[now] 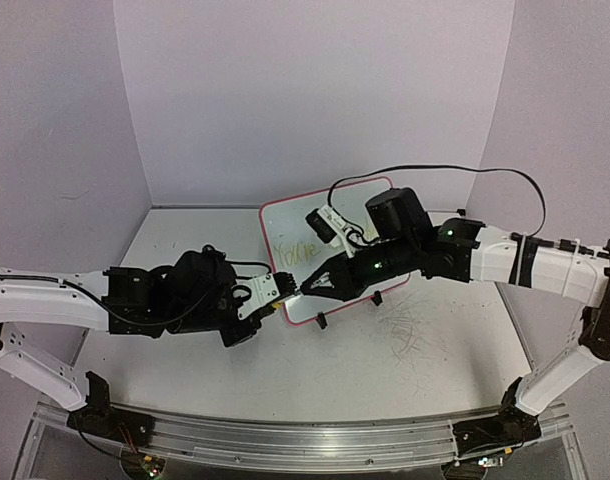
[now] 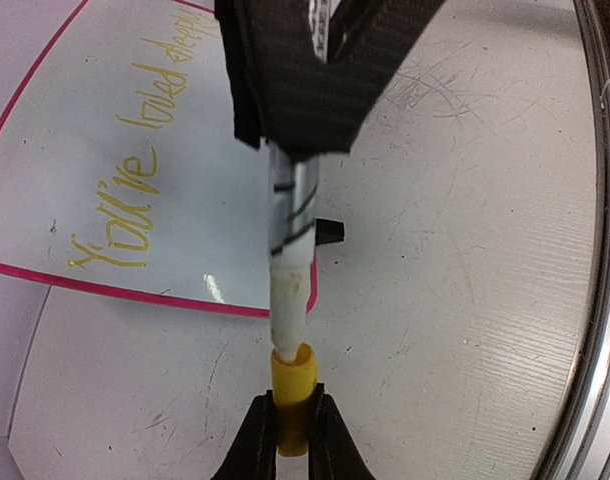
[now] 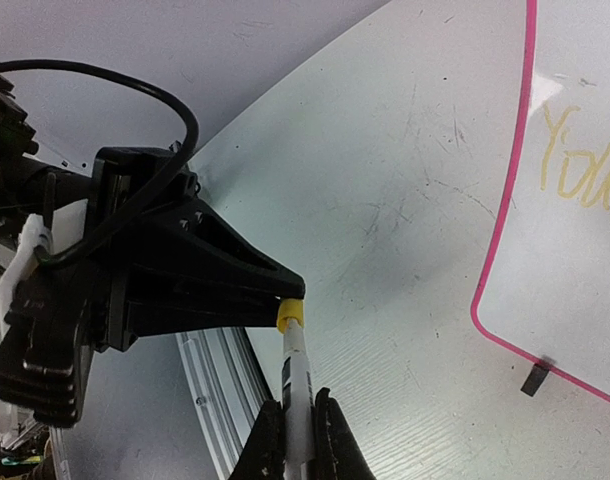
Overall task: Write a sentence on the whiteboard
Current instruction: Insert the whiteboard marker without the cap into the center of the board.
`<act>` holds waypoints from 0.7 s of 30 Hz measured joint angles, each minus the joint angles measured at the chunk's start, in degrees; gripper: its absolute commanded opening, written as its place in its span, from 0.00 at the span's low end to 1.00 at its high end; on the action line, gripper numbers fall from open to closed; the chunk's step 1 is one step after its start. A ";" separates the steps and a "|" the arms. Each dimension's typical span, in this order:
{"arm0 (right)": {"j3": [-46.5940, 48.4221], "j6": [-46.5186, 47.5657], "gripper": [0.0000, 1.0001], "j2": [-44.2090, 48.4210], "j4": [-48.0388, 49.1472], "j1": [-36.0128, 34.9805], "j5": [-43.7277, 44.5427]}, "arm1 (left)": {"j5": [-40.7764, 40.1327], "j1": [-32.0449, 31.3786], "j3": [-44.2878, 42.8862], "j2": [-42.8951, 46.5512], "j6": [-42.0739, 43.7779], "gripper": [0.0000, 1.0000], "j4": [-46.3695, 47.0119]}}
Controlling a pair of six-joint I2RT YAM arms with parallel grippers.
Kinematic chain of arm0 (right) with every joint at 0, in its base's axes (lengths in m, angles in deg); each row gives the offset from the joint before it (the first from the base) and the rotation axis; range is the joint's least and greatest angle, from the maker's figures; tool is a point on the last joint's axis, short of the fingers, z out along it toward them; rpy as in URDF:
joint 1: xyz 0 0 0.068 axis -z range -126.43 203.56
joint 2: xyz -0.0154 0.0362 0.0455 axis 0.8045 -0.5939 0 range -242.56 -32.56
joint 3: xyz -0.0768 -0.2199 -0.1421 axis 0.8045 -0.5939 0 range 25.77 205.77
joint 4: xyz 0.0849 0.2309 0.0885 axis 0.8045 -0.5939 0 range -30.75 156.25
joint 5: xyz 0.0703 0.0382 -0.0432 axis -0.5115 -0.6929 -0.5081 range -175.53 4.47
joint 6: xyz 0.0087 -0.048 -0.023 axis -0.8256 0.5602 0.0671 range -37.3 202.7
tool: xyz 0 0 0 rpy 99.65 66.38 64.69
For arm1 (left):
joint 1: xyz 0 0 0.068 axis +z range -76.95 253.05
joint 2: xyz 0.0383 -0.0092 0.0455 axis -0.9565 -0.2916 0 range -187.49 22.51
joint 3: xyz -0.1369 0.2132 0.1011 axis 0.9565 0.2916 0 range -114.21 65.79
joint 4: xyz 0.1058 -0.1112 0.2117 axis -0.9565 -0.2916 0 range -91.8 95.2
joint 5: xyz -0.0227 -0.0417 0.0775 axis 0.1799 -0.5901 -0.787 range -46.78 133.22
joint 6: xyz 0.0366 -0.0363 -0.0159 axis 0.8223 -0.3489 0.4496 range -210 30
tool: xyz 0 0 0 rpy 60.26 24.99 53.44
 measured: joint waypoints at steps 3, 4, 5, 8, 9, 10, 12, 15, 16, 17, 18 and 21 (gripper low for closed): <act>2.00 -0.01 0.00 -2.00 -0.61 -0.81 0.53 | 0.00 0.01 -1.96 -0.59 0.34 0.00 -1.47; 2.63 0.00 0.00 -2.62 -0.77 -1.17 0.85 | -0.06 0.01 -2.82 -0.95 0.59 0.00 -2.23; 3.25 0.01 0.00 -3.08 -1.09 -1.43 1.23 | -0.09 0.03 -3.51 -1.33 0.75 0.00 -2.89; 4.08 0.03 0.00 -3.68 -1.99 -1.87 1.92 | -0.12 0.05 -5.08 -2.22 1.35 0.00 -4.34; 4.21 0.03 0.00 -3.75 -2.27 -1.99 2.06 | -0.15 0.05 -5.33 -2.38 1.62 0.00 -4.72; 4.32 0.03 0.00 -3.88 -2.43 -2.10 2.20 | -0.25 0.05 -5.48 -2.50 1.88 0.00 -5.02; 4.84 0.03 0.00 -4.58 -2.81 -2.21 2.32 | -0.77 0.04 -5.70 -2.76 2.09 0.00 -5.75; 5.94 -0.08 0.00 -6.39 -3.15 -2.32 2.01 | -2.11 -0.02 -6.25 -3.32 2.28 0.00 -7.67; 6.33 -0.22 0.00 -7.07 -3.15 -2.36 1.80 | -2.70 -0.11 -6.55 -3.56 2.40 0.00 -8.53; 6.72 -0.47 0.00 -7.70 -3.15 -2.42 1.59 | -3.50 -0.27 -6.82 -3.81 2.54 0.00 -9.25; 7.03 -0.74 0.00 -8.21 -3.17 -2.44 1.28 | -4.42 -0.58 -7.21 -4.18 2.76 0.00 -10.24; 8.18 -2.16 0.00 -10.07 -3.02 -2.49 -0.04 | -7.71 -1.83 -7.94 -4.87 3.59 0.00 -12.28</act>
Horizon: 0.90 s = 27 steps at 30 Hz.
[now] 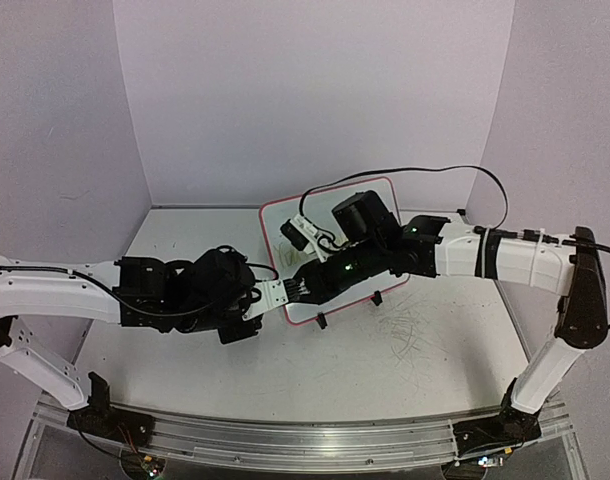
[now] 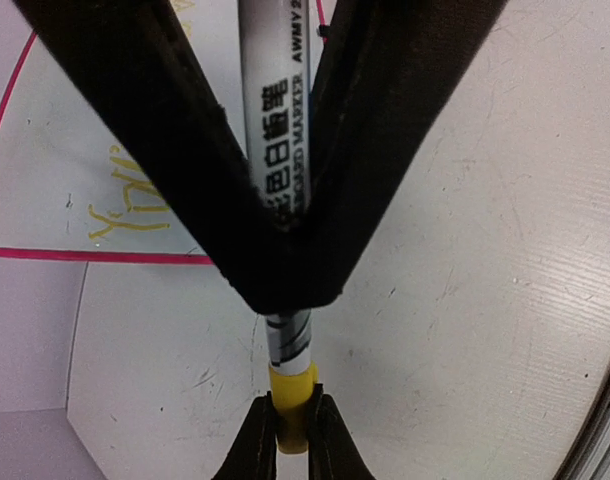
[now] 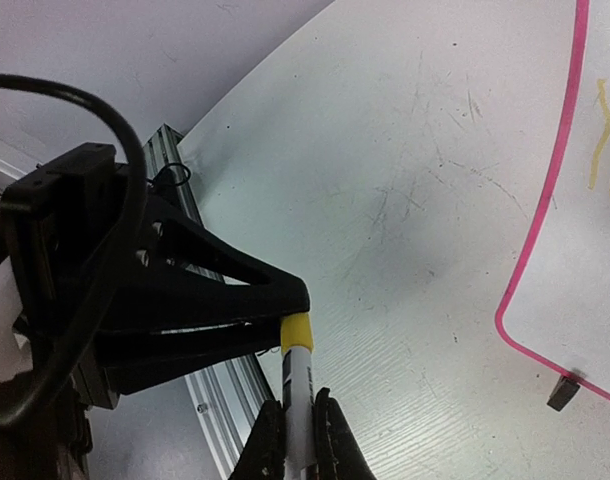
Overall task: Write a sentence on the whiteboard
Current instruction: Insert the whiteboard marker without the cap into the center of the board, then put down the whiteboard marker at the center of the board.
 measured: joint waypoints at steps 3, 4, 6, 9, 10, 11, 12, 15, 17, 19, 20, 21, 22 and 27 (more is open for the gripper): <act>0.45 -2.10 0.00 -1.97 1.22 -0.12 -1.87 | -3.71 -1.38 -0.04 -0.67 0.51 0.00 -2.11; 0.45 -2.78 0.00 -2.55 1.50 -0.22 -2.40 | -4.82 -1.88 -0.04 -1.07 0.73 0.00 -2.75; 0.45 -4.13 0.00 -3.45 1.68 -0.37 -3.29 | -6.76 -2.89 -0.04 -1.98 1.11 0.00 -3.77; 0.32 -5.48 0.00 -3.97 1.67 -0.65 -3.91 | -8.78 -4.23 -0.01 -2.61 1.20 0.00 -4.88; 0.06 -5.76 0.00 -3.85 1.86 -0.74 -3.95 | -9.28 -4.55 0.05 -2.60 1.13 0.01 -5.00; -0.43 -6.04 0.00 -3.54 2.26 -0.80 -3.92 | -9.72 -4.81 0.11 -2.56 0.98 0.03 -4.99; -1.22 -6.35 0.00 -3.03 2.95 -0.80 -3.79 | -9.97 -4.97 0.16 -2.53 0.72 0.12 -4.88; -6.85 -6.85 0.00 1.58 7.10 0.49 -3.51 | -10.12 -5.99 0.98 -1.08 -1.55 0.34 -1.94; -12.00 -6.87 0.00 7.14 8.41 2.63 -3.09 | -10.44 -7.22 1.42 1.47 -3.96 0.44 3.38; -17.24 -6.70 0.00 13.81 8.55 7.32 -2.42 | -10.86 -8.08 1.58 5.63 -7.06 0.58 7.95; -19.47 -6.49 0.00 17.31 8.40 10.42 -1.62 | -11.11 -8.24 1.61 7.90 -8.63 0.63 9.66; -21.30 -6.15 0.00 21.01 7.89 14.09 -0.34 | -11.31 -8.10 1.63 10.20 -10.03 0.65 11.02; -22.96 -5.76 0.00 24.65 7.50 17.97 0.80 | -11.38 -7.73 1.65 12.30 -12.02 0.68 12.30; -27.08 -4.85 0.00 37.33 6.60 38.42 8.82 | -8.91 -1.13 1.60 16.45 -20.13 0.74 15.62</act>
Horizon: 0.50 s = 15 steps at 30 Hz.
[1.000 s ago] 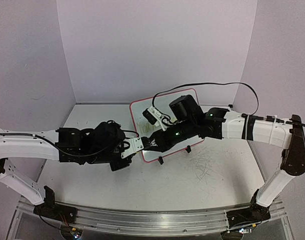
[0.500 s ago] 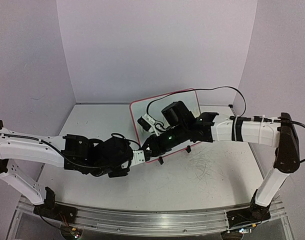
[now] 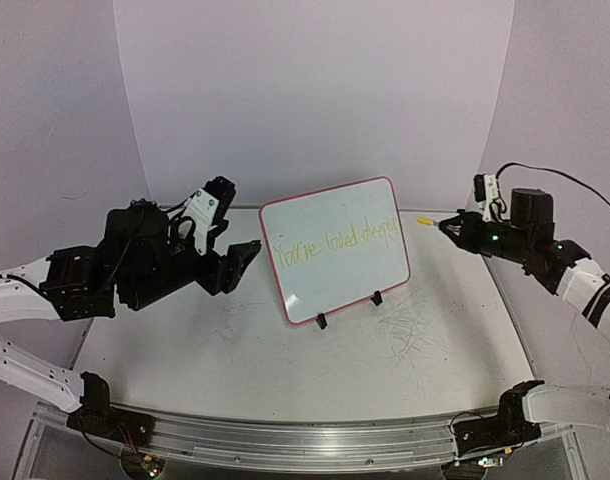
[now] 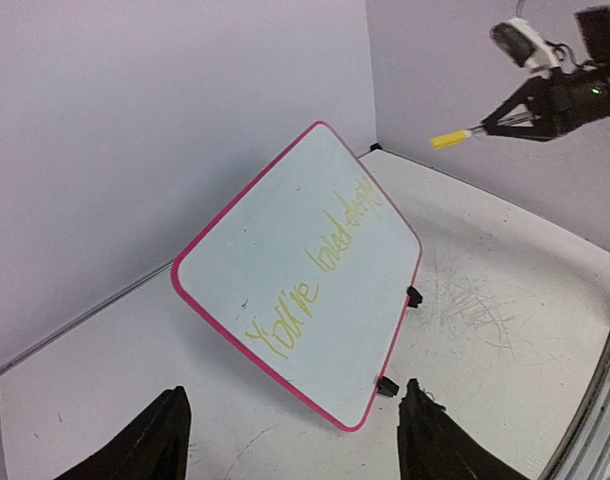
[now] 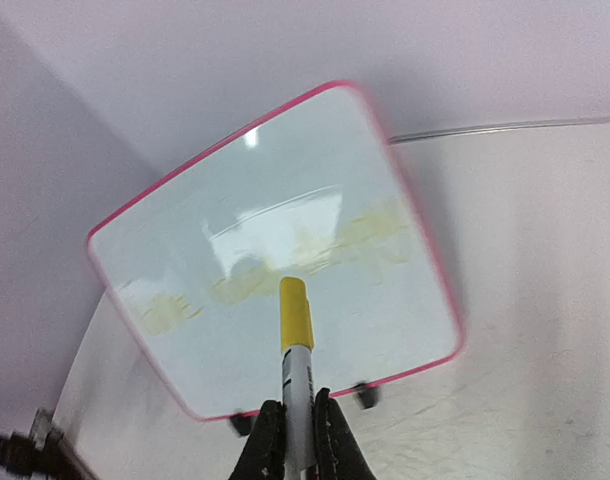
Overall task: Write a sentence on the whiteboard
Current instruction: Put down the whiteboard marker at the center of the board.
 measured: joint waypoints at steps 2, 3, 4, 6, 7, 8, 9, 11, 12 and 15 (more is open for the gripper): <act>-2.75 -0.78 0.00 1.16 0.68 7.21 2.06 | 1.59 3.20 0.00 -1.03 -2.77 0.75 0.23; -4.71 -1.56 0.00 1.15 1.21 10.28 3.23 | 2.19 4.21 -0.01 -1.82 -3.67 0.75 0.18; -6.84 -2.35 0.00 0.95 1.79 13.20 4.37 | 2.87 4.95 -0.02 -2.69 -4.61 0.75 0.19; -10.93 -3.67 0.00 -1.30 2.70 16.01 5.91 | 4.33 5.33 -0.26 -4.59 -5.99 0.76 0.07; -12.97 -4.30 0.00 -2.75 2.99 16.50 6.34 | 5.09 5.33 -0.51 -5.69 -6.61 0.76 0.00; -14.46 -4.57 0.00 -4.12 3.21 16.61 6.42 | 5.82 5.33 -0.78 -6.61 -7.03 0.76 -0.10; -15.68 -4.69 0.01 -5.23 3.82 16.59 6.37 | 6.36 5.33 -0.95 -7.28 -7.35 0.76 -0.20; -18.02 -4.76 0.04 -6.82 5.91 16.59 6.33 | 7.59 5.33 -1.19 -8.24 -7.93 0.76 -0.40; -19.24 -4.74 0.05 -7.15 7.26 16.56 6.33 | 8.10 5.36 -1.22 -8.46 -8.18 0.76 -0.40; -21.60 -4.72 0.11 -8.28 10.55 16.54 6.40 | 9.33 5.44 -1.61 -8.94 -8.51 0.76 -0.58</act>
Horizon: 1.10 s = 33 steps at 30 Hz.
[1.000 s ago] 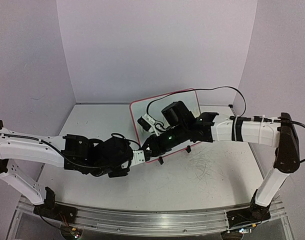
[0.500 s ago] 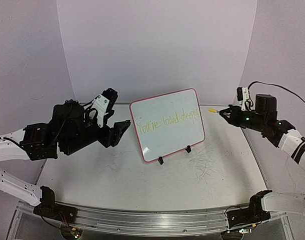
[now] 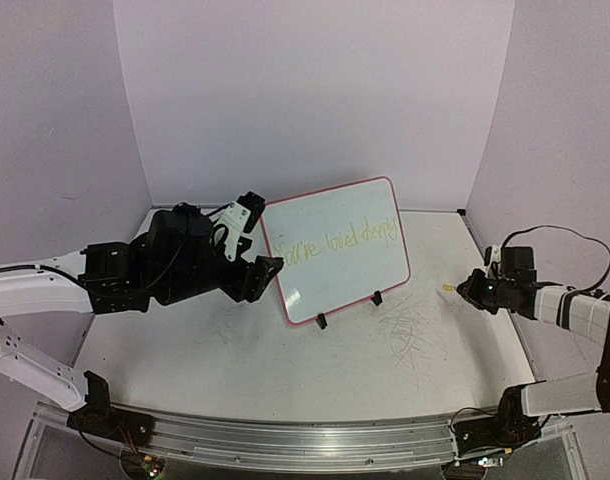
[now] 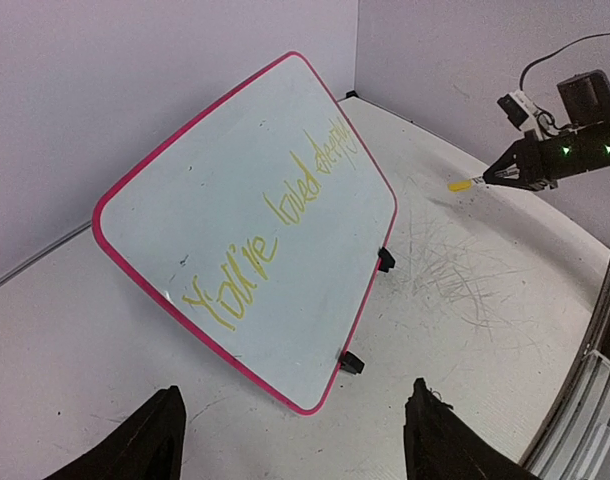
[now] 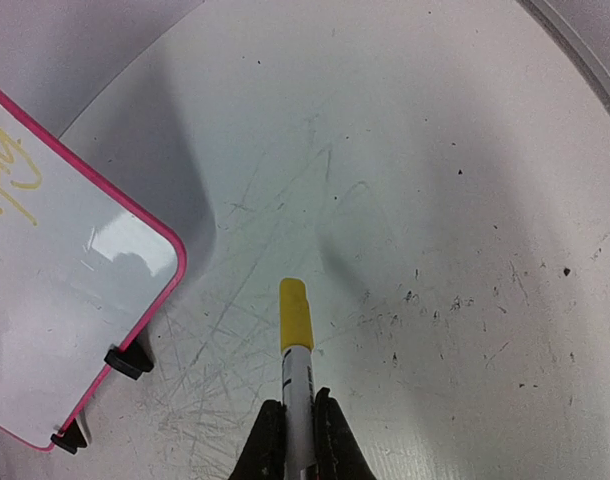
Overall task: Write a sentence on the whiteboard
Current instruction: Put down the whiteboard marker at the center of the board, then reset both arms
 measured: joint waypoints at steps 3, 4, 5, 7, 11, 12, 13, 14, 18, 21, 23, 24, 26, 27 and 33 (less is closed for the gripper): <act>-1.40 -0.49 0.22 -1.67 2.52 0.00 -0.06 | 0.85 0.14 -1.31 -0.12 0.07 0.77 -0.29; -2.07 -1.10 0.25 -2.02 3.21 0.00 -0.06 | 0.91 0.18 -1.86 -0.12 0.13 0.77 -0.28; -2.77 -1.26 0.28 -2.11 3.73 0.00 -0.03 | 0.90 0.23 -2.52 -0.14 0.22 0.77 -0.28; -3.94 -2.01 0.31 -2.13 4.34 0.00 0.04 | 0.86 0.36 -3.83 -0.16 0.47 0.77 -0.27; -5.13 -3.03 0.37 -1.84 4.20 0.00 0.45 | 0.61 0.67 -6.13 -0.16 1.06 0.78 -0.28; -5.13 -3.10 0.39 -1.40 3.94 0.00 0.55 | 0.49 0.79 -6.71 -0.18 1.17 0.78 -0.41; -5.13 -3.15 0.40 -0.57 3.56 0.00 0.64 | 0.36 0.94 -7.32 -0.18 1.24 0.79 -0.72; -5.13 -3.08 0.42 0.85 2.84 0.00 0.82 | 0.22 1.08 -7.95 -0.21 1.27 0.79 -1.14; -2.98 -2.07 0.67 8.58 -3.35 0.00 2.50 | -1.35 1.79 -11.39 -0.51 1.25 0.81 -3.38; 2.79 -0.12 0.97 13.86 -9.51 0.00 3.43 | -3.74 2.42 -13.77 -0.36 1.17 0.86 -4.62; 8.83 1.93 0.98 17.60 -13.55 0.00 3.56 | -5.60 2.71 -15.25 -0.02 1.03 0.90 -5.08; 12.12 2.95 0.98 19.33 -14.98 0.00 3.39 | -6.42 2.84 -16.02 0.31 0.98 0.91 -5.28; 18.67 4.70 0.98 22.75 -16.84 0.00 2.96 | -7.71 2.95 -17.60 1.27 1.09 0.94 -5.80; 21.96 5.60 0.98 24.35 -17.42 0.00 2.79 | -8.19 2.98 -18.63 1.80 1.27 0.95 -6.13; 41.44 10.92 0.98 29.77 -19.60 0.00 3.36 | -10.05 2.99 -25.40 5.21 3.21 0.98 -6.25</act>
